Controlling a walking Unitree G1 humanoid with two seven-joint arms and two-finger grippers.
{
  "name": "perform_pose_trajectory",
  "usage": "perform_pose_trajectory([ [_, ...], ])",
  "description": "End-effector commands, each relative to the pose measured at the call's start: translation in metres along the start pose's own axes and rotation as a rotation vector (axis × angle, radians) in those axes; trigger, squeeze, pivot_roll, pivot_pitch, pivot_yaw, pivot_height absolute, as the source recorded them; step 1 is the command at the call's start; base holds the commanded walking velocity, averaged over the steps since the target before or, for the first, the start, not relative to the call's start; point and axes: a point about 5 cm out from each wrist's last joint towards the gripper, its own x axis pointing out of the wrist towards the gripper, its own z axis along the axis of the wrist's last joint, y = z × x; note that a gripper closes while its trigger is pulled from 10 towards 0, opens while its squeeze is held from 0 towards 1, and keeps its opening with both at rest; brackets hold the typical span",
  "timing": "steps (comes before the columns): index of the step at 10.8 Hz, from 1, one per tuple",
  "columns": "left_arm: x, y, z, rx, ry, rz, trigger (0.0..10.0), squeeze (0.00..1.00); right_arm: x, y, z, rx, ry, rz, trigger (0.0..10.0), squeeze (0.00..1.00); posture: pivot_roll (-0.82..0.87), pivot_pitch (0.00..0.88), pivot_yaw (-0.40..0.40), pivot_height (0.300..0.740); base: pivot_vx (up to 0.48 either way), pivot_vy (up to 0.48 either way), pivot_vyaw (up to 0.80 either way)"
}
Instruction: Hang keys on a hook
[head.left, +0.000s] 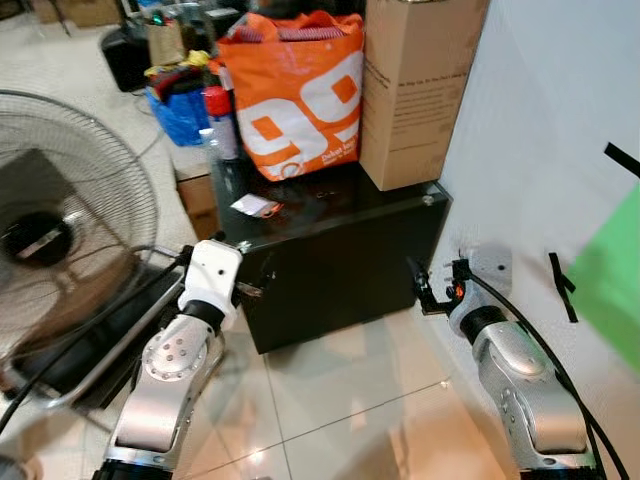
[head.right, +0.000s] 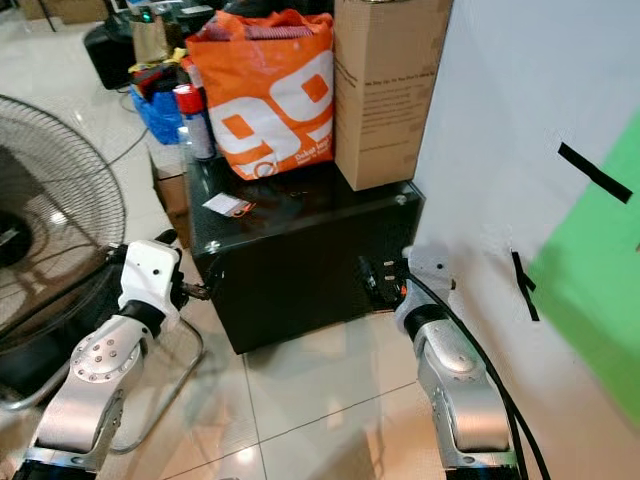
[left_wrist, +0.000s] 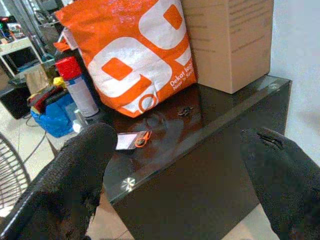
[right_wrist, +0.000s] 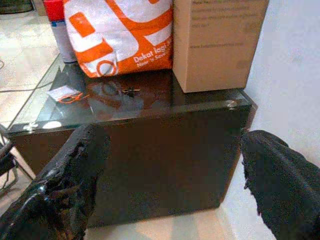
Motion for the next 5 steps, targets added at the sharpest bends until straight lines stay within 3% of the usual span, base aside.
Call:
perform_pose_trajectory([
  [1,0.0,0.002,0.0004,-0.001,-0.004,0.001,10.0,0.61,0.0001,-0.0021,-0.002,-0.004,0.016,-0.01,10.0,1.0,-0.03,0.0,0.043,0.74,0.289,0.0,0.0],
  [5,0.0001,0.0014,-0.0001,-0.007,-0.003,0.005,10.0,0.61,0.0015,-0.0036,-0.0017,-0.01,0.019,-0.012,10.0,1.0,-0.02,0.0,0.036,0.74,0.291,0.0,0.0],
])
